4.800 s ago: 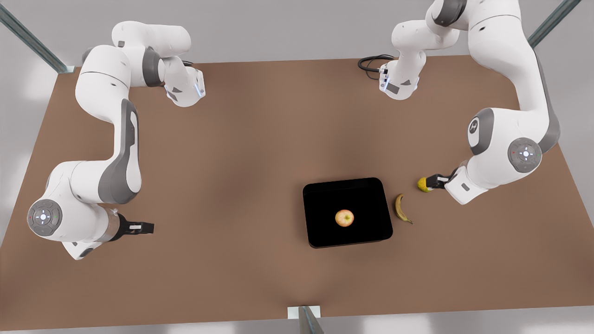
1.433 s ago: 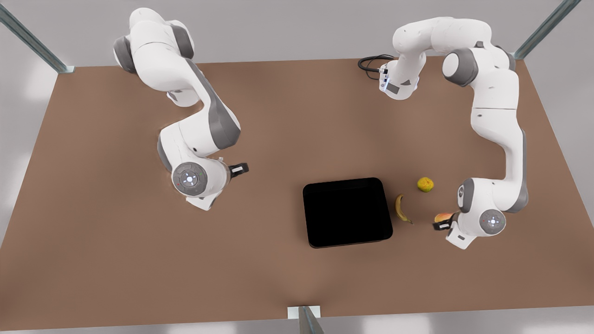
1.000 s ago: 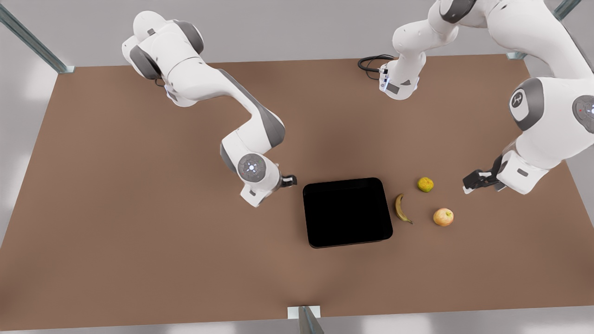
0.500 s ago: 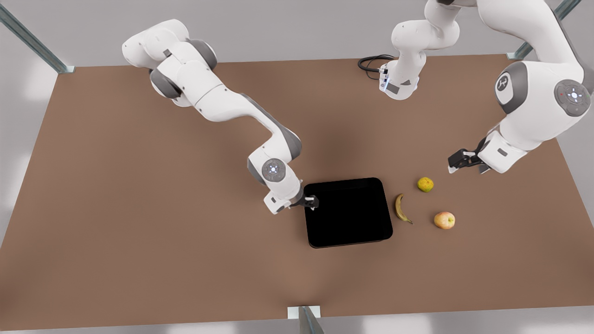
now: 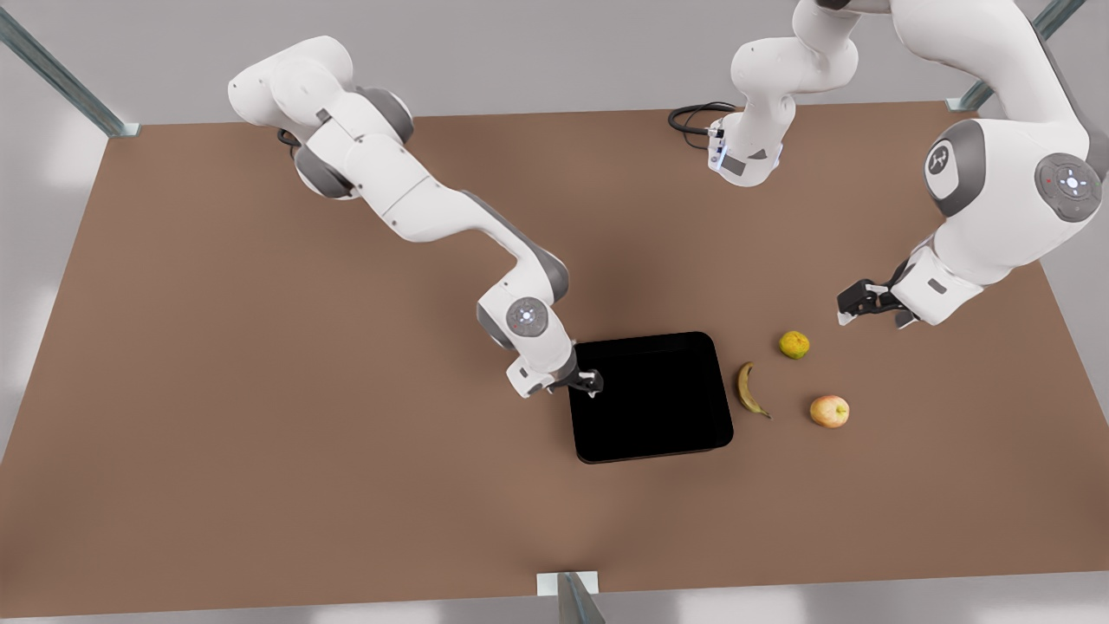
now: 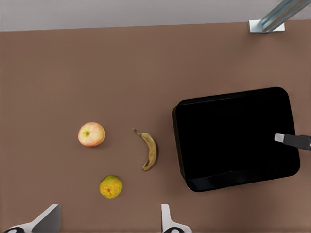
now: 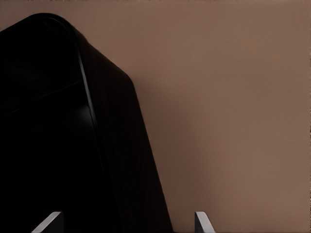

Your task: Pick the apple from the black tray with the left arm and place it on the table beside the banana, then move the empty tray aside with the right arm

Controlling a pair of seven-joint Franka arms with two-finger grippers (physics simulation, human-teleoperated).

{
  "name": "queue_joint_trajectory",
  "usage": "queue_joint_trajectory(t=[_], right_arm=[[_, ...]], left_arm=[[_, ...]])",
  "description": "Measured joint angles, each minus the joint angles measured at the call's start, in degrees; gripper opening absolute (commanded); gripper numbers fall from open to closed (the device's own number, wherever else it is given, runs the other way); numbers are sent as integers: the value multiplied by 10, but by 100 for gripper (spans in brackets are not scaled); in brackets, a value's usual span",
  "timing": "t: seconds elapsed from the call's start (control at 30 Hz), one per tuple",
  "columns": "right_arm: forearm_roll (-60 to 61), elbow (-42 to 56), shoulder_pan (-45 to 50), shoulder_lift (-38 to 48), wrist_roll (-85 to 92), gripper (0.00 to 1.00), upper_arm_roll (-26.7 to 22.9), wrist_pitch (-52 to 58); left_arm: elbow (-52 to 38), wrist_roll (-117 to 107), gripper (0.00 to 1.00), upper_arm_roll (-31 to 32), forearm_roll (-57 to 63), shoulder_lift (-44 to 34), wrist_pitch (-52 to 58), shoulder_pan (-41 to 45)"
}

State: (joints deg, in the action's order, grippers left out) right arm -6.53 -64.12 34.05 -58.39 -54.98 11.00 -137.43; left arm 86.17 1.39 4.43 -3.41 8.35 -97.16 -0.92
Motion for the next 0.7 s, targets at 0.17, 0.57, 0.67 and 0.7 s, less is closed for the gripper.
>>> queue_joint_trajectory(t=[0.17,0.57,0.67,0.7], right_arm=[[-49,-3,-1,-6,7,100,0,-8],[-74,-1,-8,-29,29,68,15,-15],[-73,-2,-10,-30,32,56,19,-16],[-73,-2,-10,-30,33,55,19,-16]], left_arm=[[0,6,100,-1,0,0,0,0],[0,15,100,-1,-1,-1,0,-1],[1,17,100,-1,-1,-3,2,-1],[2,17,100,-1,-1,-3,2,-1]])
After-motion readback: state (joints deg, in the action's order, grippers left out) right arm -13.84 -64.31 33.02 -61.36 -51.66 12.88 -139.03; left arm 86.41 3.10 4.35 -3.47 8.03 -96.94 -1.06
